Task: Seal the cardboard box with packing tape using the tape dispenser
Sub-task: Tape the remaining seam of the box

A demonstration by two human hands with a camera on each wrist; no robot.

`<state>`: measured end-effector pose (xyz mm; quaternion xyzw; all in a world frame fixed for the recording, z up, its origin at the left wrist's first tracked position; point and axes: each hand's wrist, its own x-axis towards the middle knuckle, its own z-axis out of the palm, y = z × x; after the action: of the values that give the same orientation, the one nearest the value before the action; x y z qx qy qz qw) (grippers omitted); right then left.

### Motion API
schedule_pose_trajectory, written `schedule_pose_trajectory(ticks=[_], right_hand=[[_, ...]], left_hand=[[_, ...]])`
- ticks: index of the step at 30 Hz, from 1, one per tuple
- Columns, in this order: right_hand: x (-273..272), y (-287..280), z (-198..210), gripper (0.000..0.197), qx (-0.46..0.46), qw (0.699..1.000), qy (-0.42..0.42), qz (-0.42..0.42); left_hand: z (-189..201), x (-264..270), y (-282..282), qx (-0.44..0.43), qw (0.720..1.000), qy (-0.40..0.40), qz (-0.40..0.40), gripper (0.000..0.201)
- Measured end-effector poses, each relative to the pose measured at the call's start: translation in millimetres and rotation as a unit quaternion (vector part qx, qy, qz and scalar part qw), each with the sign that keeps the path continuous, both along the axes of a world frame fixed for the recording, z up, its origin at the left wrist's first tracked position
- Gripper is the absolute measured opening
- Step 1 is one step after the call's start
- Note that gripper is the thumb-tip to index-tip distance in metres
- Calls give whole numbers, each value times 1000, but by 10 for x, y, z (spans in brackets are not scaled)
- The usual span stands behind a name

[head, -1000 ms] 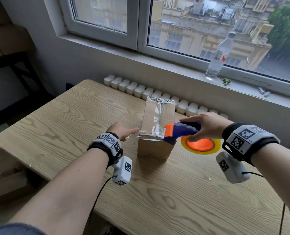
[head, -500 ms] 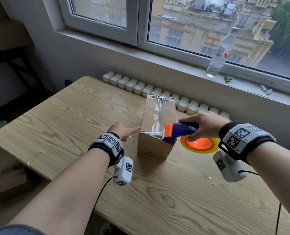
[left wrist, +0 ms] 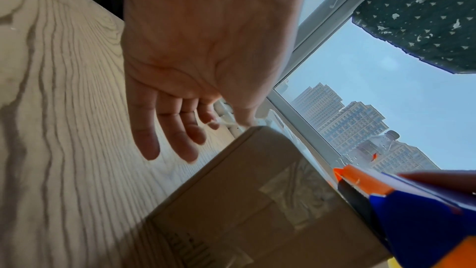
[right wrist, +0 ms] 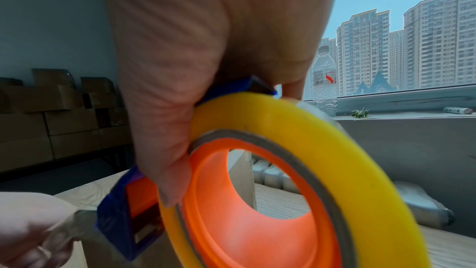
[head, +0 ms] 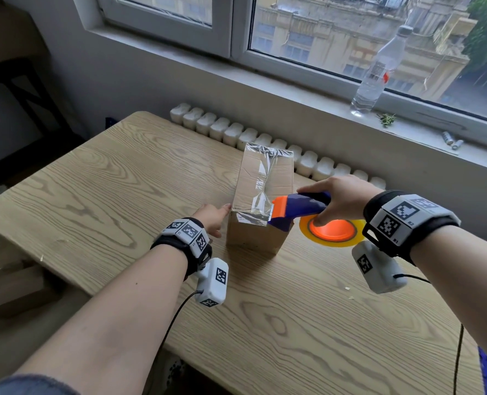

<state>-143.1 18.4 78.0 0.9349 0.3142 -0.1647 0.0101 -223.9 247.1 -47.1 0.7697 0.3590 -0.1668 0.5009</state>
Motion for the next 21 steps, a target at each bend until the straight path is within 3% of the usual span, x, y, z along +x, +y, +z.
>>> schedule_pose_trajectory(ticks=[3,7,13,21], right_hand=[[5,7,-14,71,2,1000,-5,1],[1,6,-26,72,1,1000,-12,0],[-11,-4,-21,71,2,1000,-12,2],[-24,13,-26,70,6,1000,-10,4]], left_hand=[[-12,21,-47,-10,1000,9,13,51],[0,18,-81,5,999,11,32,70],[-40,-1,-102,8,998,20,53,76],[-78,-15,-112,38,999,25,-18,50]])
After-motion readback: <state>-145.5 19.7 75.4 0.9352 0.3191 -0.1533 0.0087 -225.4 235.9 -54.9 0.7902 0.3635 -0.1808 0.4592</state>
